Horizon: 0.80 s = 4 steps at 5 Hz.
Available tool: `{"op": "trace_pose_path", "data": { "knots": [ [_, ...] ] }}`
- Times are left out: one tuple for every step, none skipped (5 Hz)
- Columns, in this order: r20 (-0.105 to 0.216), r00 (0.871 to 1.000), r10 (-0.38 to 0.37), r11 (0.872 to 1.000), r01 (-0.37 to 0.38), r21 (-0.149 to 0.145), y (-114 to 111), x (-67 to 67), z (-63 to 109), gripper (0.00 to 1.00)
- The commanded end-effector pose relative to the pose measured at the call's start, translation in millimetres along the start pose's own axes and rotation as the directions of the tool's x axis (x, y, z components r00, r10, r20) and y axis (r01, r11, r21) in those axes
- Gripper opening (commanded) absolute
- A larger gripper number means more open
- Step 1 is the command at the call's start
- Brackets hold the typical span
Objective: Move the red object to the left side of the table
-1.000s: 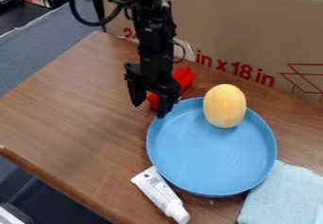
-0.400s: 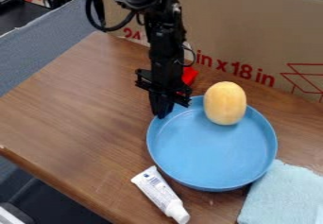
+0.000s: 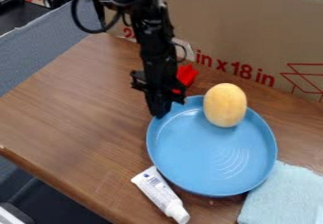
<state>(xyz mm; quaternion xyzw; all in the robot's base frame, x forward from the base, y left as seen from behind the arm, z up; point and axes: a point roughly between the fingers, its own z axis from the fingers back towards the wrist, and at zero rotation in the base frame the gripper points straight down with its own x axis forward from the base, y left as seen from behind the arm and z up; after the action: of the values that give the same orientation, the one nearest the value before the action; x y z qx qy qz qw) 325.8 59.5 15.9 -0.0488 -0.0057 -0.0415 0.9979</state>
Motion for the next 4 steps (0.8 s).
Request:
{"op": "trace_pose_path", "data": {
  "knots": [
    [0.112, 0.993, 0.036, 0.999, -0.034, -0.025, 20.6, 5.9, 62.7, 0.00],
    [0.161, 0.986, 0.040, 0.999, -0.034, -0.035, 24.0, -3.4, 92.7, 0.00],
    [0.162, 0.987, -0.004, 1.000, 0.008, -0.029, -2.9, -15.8, 104.2, 0.00],
    [0.171, 0.985, -0.018, 0.999, 0.023, -0.029, -14.7, -20.7, 107.6, 1.00]
  ]
}}
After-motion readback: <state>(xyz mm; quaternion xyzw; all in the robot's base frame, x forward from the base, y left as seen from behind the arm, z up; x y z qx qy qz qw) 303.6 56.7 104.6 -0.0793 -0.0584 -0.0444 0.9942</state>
